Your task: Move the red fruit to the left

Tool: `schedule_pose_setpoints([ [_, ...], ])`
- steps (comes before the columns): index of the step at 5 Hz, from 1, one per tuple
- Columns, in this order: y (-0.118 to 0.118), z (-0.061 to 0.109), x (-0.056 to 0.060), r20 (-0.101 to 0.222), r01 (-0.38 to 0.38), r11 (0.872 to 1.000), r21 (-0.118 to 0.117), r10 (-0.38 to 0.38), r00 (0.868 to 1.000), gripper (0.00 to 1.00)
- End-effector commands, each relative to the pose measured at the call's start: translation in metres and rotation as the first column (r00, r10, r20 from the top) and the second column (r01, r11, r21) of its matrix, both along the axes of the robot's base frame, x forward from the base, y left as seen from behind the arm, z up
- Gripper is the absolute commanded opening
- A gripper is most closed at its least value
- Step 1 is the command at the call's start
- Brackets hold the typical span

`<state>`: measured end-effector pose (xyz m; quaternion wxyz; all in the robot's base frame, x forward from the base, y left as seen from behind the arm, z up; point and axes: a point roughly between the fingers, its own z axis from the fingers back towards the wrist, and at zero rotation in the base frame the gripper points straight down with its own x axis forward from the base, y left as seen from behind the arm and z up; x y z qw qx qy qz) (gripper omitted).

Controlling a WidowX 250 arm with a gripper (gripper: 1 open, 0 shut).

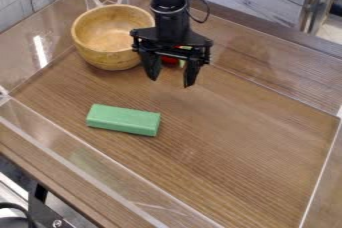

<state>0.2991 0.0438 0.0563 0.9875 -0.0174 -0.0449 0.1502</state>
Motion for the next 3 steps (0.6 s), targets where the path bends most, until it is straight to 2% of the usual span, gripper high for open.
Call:
schedule_pose_setpoints([
  [1, 0.0029, 0.0202, 0.0031, 0.065, -0.006, 1.0, 0.009, 0.006, 0.998, 1.0],
  [3, 0.0001, 0.0216, 0.0003, 0.063, -0.006, 1.0, 0.002, 0.006, 0.998, 1.0],
])
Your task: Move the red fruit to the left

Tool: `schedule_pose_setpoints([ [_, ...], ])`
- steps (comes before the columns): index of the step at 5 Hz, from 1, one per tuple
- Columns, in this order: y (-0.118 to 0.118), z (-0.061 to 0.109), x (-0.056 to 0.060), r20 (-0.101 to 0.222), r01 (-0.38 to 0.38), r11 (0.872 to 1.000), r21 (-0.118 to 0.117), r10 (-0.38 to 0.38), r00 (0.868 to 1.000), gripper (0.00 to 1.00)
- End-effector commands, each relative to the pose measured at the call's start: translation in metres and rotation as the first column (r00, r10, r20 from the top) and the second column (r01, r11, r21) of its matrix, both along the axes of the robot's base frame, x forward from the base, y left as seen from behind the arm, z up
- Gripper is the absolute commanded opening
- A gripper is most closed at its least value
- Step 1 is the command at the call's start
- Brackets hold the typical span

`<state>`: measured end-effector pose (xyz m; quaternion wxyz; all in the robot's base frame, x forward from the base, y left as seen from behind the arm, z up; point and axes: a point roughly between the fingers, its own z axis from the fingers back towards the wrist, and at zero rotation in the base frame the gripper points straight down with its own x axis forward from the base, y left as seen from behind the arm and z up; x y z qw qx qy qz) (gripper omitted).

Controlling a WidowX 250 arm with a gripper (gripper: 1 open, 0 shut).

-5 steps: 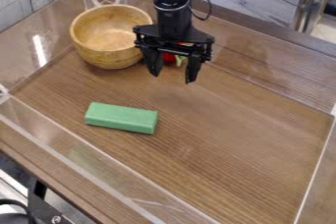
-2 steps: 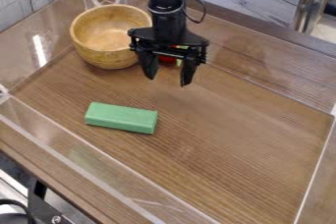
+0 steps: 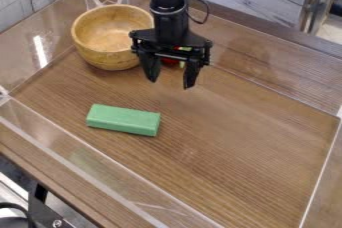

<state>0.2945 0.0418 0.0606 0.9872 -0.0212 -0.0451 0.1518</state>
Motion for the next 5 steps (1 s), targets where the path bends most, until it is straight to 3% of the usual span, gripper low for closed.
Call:
schedule_pose_setpoints([
  [1, 0.0001, 0.018, 0.0037, 0.061, -0.003, 1.0, 0.007, 0.003, 0.998, 1.0],
  [5, -0.0038, 0.0141, 0.0016, 0.051, -0.006, 1.0, 0.004, 0.005, 0.999, 1.0],
])
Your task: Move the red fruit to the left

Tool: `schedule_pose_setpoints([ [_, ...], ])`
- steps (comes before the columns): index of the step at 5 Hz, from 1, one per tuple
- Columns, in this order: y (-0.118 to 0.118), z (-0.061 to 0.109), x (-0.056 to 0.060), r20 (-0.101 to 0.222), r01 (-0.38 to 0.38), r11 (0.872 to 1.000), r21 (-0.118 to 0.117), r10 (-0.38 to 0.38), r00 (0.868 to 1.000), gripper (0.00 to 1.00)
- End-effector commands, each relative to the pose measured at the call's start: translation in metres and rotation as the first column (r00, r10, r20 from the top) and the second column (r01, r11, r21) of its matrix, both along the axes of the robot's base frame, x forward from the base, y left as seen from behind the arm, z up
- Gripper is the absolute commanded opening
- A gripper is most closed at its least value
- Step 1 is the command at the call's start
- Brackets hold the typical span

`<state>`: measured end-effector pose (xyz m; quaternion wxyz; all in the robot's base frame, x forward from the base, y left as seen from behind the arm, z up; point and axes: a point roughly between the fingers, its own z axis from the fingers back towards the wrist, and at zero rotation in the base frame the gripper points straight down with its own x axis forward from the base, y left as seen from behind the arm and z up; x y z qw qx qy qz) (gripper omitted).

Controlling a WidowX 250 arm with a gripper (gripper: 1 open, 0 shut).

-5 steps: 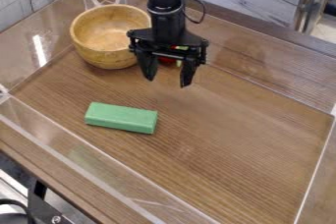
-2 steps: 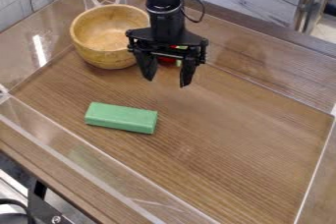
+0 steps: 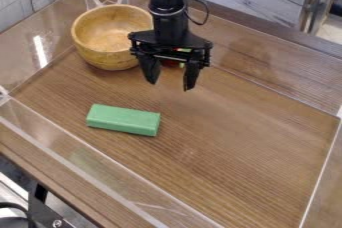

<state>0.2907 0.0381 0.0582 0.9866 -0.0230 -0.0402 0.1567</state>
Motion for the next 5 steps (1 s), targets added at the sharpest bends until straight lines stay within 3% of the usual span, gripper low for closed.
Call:
schedule_pose_setpoints([
  [1, -0.003, 0.018, 0.005, 0.063, 0.008, 1.0, 0.008, -0.009, 0.998, 1.0],
  [2, -0.007, 0.02, 0.003, 0.068, 0.015, 1.0, 0.005, -0.015, 0.998, 1.0],
  [4, -0.017, 0.016, 0.001, 0.078, 0.065, 0.994, 0.085, -0.072, 0.994, 1.0],
  [5, -0.024, 0.02, 0.001, 0.079, 0.108, 0.988, 0.111, -0.117, 0.99, 1.0],
])
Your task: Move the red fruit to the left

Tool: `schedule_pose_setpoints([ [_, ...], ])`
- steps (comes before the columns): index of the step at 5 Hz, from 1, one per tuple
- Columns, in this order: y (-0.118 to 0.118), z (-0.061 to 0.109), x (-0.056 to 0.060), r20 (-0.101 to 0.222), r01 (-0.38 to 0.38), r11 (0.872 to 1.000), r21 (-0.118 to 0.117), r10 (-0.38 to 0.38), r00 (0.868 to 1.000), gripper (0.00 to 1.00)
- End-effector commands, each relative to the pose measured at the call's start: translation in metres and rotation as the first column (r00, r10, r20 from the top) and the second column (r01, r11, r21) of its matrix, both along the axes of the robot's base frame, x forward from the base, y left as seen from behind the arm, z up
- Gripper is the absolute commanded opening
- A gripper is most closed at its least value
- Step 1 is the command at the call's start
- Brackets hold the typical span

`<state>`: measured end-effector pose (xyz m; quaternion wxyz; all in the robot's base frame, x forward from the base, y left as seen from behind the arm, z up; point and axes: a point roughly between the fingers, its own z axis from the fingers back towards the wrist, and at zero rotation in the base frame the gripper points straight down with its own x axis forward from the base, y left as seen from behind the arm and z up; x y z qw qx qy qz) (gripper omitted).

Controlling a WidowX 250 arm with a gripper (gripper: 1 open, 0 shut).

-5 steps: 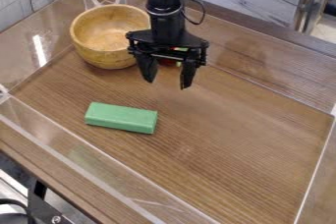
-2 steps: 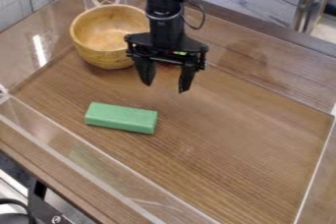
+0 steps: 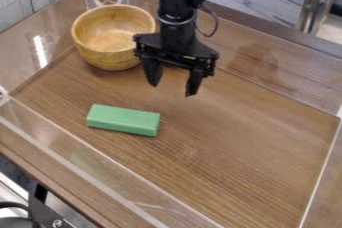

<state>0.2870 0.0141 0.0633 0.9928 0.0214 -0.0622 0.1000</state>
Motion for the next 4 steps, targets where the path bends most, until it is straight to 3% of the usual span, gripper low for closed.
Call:
schedule_pose_setpoints([
  [1, -0.0038, 0.0167, 0.0038, 0.052, 0.032, 0.999, 0.021, -0.033, 0.998, 1.0],
  [4, 0.0017, 0.0122, 0.0019, 0.036, 0.037, 0.999, 0.037, -0.038, 0.999, 1.0],
])
